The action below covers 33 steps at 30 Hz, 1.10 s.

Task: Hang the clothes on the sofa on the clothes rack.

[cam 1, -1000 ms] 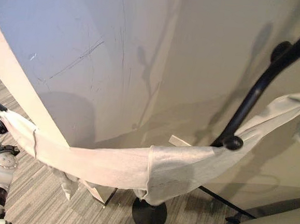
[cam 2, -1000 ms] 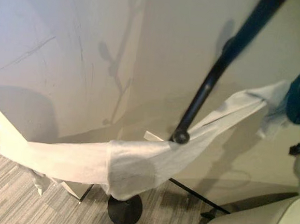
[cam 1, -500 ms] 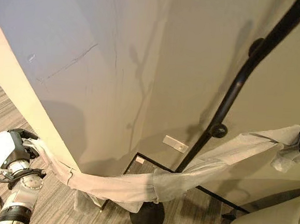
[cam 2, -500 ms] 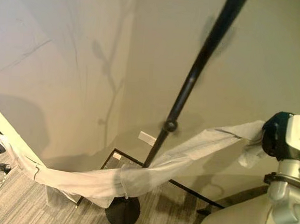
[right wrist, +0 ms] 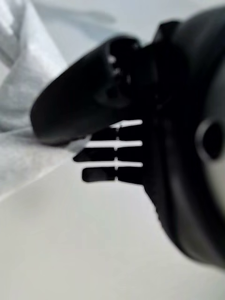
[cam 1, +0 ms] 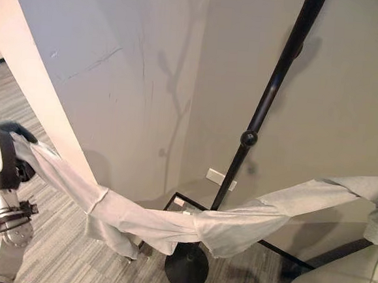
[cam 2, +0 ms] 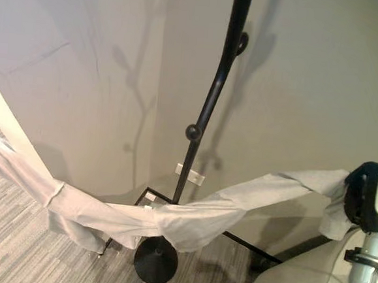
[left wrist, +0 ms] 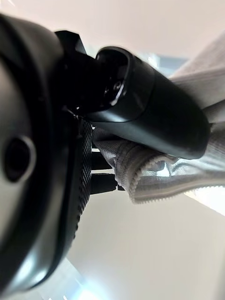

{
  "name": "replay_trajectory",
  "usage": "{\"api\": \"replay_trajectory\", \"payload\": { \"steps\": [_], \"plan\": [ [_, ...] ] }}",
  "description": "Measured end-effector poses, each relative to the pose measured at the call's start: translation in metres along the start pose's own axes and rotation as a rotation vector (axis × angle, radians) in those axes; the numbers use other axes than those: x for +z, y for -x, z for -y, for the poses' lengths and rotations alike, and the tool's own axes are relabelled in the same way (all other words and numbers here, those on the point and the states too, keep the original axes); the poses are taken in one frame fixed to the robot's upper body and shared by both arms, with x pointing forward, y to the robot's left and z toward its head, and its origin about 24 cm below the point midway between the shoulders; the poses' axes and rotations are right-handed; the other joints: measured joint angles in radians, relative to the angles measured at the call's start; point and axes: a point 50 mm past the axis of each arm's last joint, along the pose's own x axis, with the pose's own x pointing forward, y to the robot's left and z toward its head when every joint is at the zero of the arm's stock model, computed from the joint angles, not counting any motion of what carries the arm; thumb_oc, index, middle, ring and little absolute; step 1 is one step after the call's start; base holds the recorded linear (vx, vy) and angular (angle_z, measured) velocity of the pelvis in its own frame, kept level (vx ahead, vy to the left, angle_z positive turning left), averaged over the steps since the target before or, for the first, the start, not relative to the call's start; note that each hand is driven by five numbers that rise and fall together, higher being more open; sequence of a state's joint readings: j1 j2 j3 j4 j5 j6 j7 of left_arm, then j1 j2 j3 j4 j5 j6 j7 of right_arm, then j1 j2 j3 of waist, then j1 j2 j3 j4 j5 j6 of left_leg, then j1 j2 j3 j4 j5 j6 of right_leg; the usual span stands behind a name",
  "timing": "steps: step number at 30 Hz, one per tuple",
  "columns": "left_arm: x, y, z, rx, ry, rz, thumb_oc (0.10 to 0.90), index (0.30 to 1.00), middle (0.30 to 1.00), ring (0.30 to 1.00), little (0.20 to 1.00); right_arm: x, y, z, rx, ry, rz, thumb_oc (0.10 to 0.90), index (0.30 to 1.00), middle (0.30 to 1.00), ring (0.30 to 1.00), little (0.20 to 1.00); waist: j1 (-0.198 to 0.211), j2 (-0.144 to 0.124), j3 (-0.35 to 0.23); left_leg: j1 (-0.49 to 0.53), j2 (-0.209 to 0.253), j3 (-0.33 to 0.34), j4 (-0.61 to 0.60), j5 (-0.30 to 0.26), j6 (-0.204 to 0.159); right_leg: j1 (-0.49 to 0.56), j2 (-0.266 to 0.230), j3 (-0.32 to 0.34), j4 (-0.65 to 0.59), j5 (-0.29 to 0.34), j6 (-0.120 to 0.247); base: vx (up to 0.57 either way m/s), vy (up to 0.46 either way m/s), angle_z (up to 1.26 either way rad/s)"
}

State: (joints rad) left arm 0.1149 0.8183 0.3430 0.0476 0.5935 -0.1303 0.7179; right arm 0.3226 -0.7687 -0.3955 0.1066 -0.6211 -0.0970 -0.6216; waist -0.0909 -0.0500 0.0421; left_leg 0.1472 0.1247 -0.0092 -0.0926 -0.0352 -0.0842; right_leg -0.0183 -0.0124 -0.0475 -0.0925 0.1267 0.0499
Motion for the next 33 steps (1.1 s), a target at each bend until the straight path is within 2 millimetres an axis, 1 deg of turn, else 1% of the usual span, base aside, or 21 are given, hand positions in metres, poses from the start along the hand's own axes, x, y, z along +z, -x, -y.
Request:
{"api": "replay_trajectory", "payload": {
  "steps": [3, 4, 6, 8, 9, 10, 11, 12, 13, 17, 19, 20, 23, 24, 26, 27, 28, 29, 31, 32, 33],
  "plan": [
    [0.022, -0.034, -0.027, 0.156, -0.018, 0.151, 0.400, 0.300, 0.300, 0.300, 0.300, 0.013, 0.019, -0.020, 0.064, -0.100, -0.024, 0.400, 0.300, 0.300, 0.300, 0.300, 0.001, 0.011, -0.014, 0.004, -0.002, 0.000, 0.001, 0.008, -0.008, 0.005, -0.002, -0.003, 0.001, 0.005, -0.007, -0.09, 0.048, 0.01],
    [0.027, -0.057, -0.042, 0.251, -0.039, 0.199, 0.400, 0.300, 0.300, 0.300, 0.300, 0.024, 0.035, -0.033, 0.129, -0.183, -0.036, 0.400, 0.300, 0.300, 0.300, 0.300, 0.001, 0.019, -0.017, 0.004, -0.010, 0.000, 0.000, 0.007, -0.008, 0.006, -0.009, -0.004, 0.000, 0.005, -0.005, -0.08, 0.075, 0.06],
    [0.041, -0.077, -0.062, 0.369, -0.043, 0.284, 0.400, 0.300, 0.300, 0.300, 0.300, 0.040, 0.054, -0.049, 0.221, -0.275, -0.037, 0.400, 0.300, 0.300, 0.300, 0.300, 0.005, 0.025, -0.018, 0.004, -0.016, 0.000, 0.001, 0.007, -0.007, 0.006, -0.014, -0.002, 0.001, 0.010, 0.001, -0.12, 0.079, 0.03],
    [0.050, -0.101, -0.078, 0.471, -0.042, 0.297, 0.400, 0.300, 0.300, 0.300, 0.300, 0.056, 0.072, -0.065, 0.349, -0.375, -0.033, 0.400, 0.300, 0.300, 0.300, 0.300, 0.004, 0.030, -0.016, 0.000, -0.031, -0.002, 0.001, 0.011, -0.002, 0.005, -0.030, -0.004, 0.001, 0.012, 0.008, -0.19, 0.146, 0.06],
    [0.055, -0.114, -0.085, 0.516, -0.040, 0.307, 0.400, 0.300, 0.300, 0.300, 0.300, 0.070, 0.083, -0.075, 0.419, -0.476, -0.059, 0.400, 0.300, 0.300, 0.300, 0.300, 0.002, 0.045, -0.010, -0.001, -0.046, 0.000, 0.001, 0.016, 0.005, 0.002, -0.047, -0.002, 0.001, 0.018, 0.016, -0.16, 0.130, 0.07],
    [0.056, -0.118, -0.088, 0.527, -0.044, 0.311, 0.400, 0.300, 0.300, 0.300, 0.300, 0.074, 0.086, -0.078, 0.428, -0.504, -0.071, 0.400, 0.300, 0.300, 0.300, 0.300, 0.001, 0.045, -0.010, -0.002, -0.049, 0.000, 0.001, 0.017, 0.007, 0.001, -0.050, -0.002, 0.001, 0.019, 0.019, -0.15, 0.152, 0.06],
    [0.062, -0.134, -0.094, 0.558, -0.045, 0.319, 0.400, 0.300, 0.300, 0.300, 0.300, 0.089, 0.097, -0.088, 0.502, -0.598, -0.084, 0.400, 0.300, 0.300, 0.300, 0.300, -0.003, 0.033, -0.010, -0.007, -0.062, -0.002, 0.001, 0.021, 0.013, -0.003, -0.066, -0.003, 0.006, 0.019, 0.030, -0.15, 0.155, 0.06],
    [0.065, -0.139, -0.095, 0.569, -0.041, 0.329, 0.400, 0.300, 0.300, 0.300, 0.300, 0.092, 0.102, -0.091, 0.541, -0.616, -0.078, 0.400, 0.300, 0.300, 0.300, 0.300, -0.002, 0.044, -0.005, -0.011, -0.076, -0.002, 0.001, 0.023, 0.018, -0.006, -0.081, 0.000, 0.006, 0.021, 0.037, -0.15, 0.155, 0.09],
    [0.069, -0.145, -0.096, 0.577, -0.040, 0.340, 0.400, 0.300, 0.300, 0.300, 0.300, 0.096, 0.107, -0.094, 0.583, -0.636, -0.072, 0.400, 0.300, 0.300, 0.300, 0.300, -0.002, 0.043, -0.004, -0.015, -0.094, -0.003, 0.001, 0.027, 0.025, -0.010, -0.098, 0.000, 0.007, 0.025, 0.044, -0.11, 0.120, 0.08],
    [0.087, -0.165, -0.099, 0.586, -0.029, 0.378, 0.400, 0.300, 0.300, 0.300, 0.300, 0.116, 0.122, -0.101, 0.699, -0.736, -0.059, 0.400, 0.300, 0.300, 0.300, 0.300, -0.006, 0.034, -0.002, -0.010, -0.152, 0.001, 0.001, 0.037, 0.054, -0.015, -0.157, 0.012, 0.021, 0.029, 0.080, -0.15, 0.179, 0.03],
    [0.089, -0.171, -0.103, 0.587, -0.050, 0.395, 0.400, 0.300, 0.300, 0.300, 0.300, 0.124, 0.125, -0.102, 0.748, -0.774, -0.034, 0.400, 0.300, 0.300, 0.300, 0.300, -0.008, 0.030, -0.001, -0.010, -0.174, 0.007, 0.001, 0.039, 0.059, -0.020, -0.177, 0.023, 0.025, 0.033, 0.096, -0.14, 0.128, -0.08],
    [0.093, -0.179, -0.107, 0.582, -0.082, 0.422, 0.400, 0.300, 0.300, 0.300, 0.300, 0.133, 0.131, -0.105, 0.812, -0.817, -0.011, 0.400, 0.300, 0.300, 0.300, 0.300, -0.009, 0.024, 0.002, -0.007, -0.200, 0.020, 0.001, 0.043, 0.065, -0.027, -0.207, 0.028, 0.025, 0.042, 0.113, -0.17, 0.128, -0.12],
    [0.097, -0.191, -0.120, 0.575, -0.168, 0.468, 0.400, 0.300, 0.300, 0.300, 0.300, 0.157, 0.143, -0.108, 0.957, -0.892, 0.078, 0.400, 0.300, 0.300, 0.300, 0.300, -0.019, 0.014, 0.016, 0.005, -0.228, 0.035, 0.002, 0.045, 0.074, -0.041, -0.235, 0.026, 0.060, 0.044, 0.120, -0.18, 0.093, -0.17],
    [0.092, -0.195, -0.130, 0.560, -0.243, 0.487, 0.400, 0.300, 0.300, 0.300, 0.300, 0.173, 0.150, -0.109, 1.042, -0.943, 0.132, 0.400, 0.300, 0.300, 0.300, 0.300, -0.023, 0.011, 0.020, 0.006, -0.233, 0.058, 0.001, 0.045, 0.078, -0.070, -0.237, 0.022, 0.099, 0.049, 0.128, -0.21, 0.087, -0.33],
    [0.093, -0.201, -0.141, 0.553, -0.293, 0.509, 0.400, 0.300, 0.300, 0.300, 0.300, 0.187, 0.157, -0.109, 1.135, -0.990, 0.200, 0.400, 0.300, 0.300, 0.300, 0.300, -0.023, 0.015, 0.032, 0.014, -0.237, 0.076, 0.002, 0.049, 0.111, -0.075, -0.238, -0.009, 0.123, 0.057, 0.124, -0.21, 0.068, -0.28],
    [0.090, -0.203, -0.147, 0.544, -0.330, 0.515, 0.400, 0.300, 0.300, 0.300, 0.300, 0.196, 0.159, -0.110, 1.189, -1.004, 0.249, 0.400, 0.300, 0.300, 0.300, 0.300, -0.024, 0.021, 0.039, 0.017, -0.231, 0.088, 0.003, 0.049, 0.129, -0.088, -0.238, -0.049, 0.158, 0.040, 0.133, -0.16, 0.024, -0.21],
    [0.088, -0.204, -0.149, 0.537, -0.342, 0.519, 0.400, 0.300, 0.300, 0.300, 0.300, 0.202, 0.160, -0.112, 1.236, -0.995, 0.300, 0.400, 0.300, 0.300, 0.300, 0.300, -0.023, 0.032, 0.045, 0.021, -0.221, 0.098, 0.003, 0.051, 0.133, -0.101, -0.233, -0.083, 0.207, 0.014, 0.140, -0.17, 0.033, -0.26],
    [0.092, -0.210, -0.155, 0.523, -0.350, 0.537, 0.400, 0.300, 0.300, 0.300, 0.300, 0.213, 0.162, -0.117, 1.342, -0.966, 0.406, 0.400, 0.300, 0.300, 0.300, 0.300, 0.000, 0.061, 0.064, 0.018, -0.196, 0.113, 0.017, 0.048, 0.137, -0.117, -0.229, -0.126, 0.352, -0.057, 0.155, -0.13, 0.028, -0.22],
    [0.102, -0.214, -0.163, 0.533, -0.332, 0.574, 0.400, 0.300, 0.300, 0.300, 0.300, 0.223, 0.162, -0.124, 1.412, -0.948, 0.460, 0.400, 0.300, 0.300, 0.300, 0.300, 0.022, 0.083, 0.079, 0.019, -0.176, 0.117, 0.024, 0.046, 0.138, -0.113, -0.232, -0.146, 0.474, -0.129, 0.156, -0.07, 0.008, -0.14],
    [0.108, -0.214, -0.168, 0.553, -0.307, 0.597, 0.400, 0.300, 0.300, 0.300, 0.300, 0.229, 0.161, -0.124, 1.427, -0.954, 0.482, 0.596, 0.594, 0.594, 0.594, 0.594, 0.029, 0.087, 0.080, 0.016, -0.174, 0.116, 0.025, 0.046, 0.138, -0.088, -0.231, -0.144, 0.481, -0.150, 0.156, -0.04, -0.002, -0.03],
    [0.113, -0.215, -0.175, 0.579, -0.290, 0.612, 0.400, 0.300, 0.300, 0.300, 0.300, 0.236, 0.161, -0.124, 1.432, -0.971, 0.495, 0.759, 0.839, 0.839, 0.839, 0.839, 0.030, 0.085, 0.079, 0.014, -0.177, 0.113, 0.025, 0.046, 0.138, -0.061, -0.232, -0.143, 0.470, -0.170, 0.154, -0.01, -0.046, -0.11]
  ]
}}
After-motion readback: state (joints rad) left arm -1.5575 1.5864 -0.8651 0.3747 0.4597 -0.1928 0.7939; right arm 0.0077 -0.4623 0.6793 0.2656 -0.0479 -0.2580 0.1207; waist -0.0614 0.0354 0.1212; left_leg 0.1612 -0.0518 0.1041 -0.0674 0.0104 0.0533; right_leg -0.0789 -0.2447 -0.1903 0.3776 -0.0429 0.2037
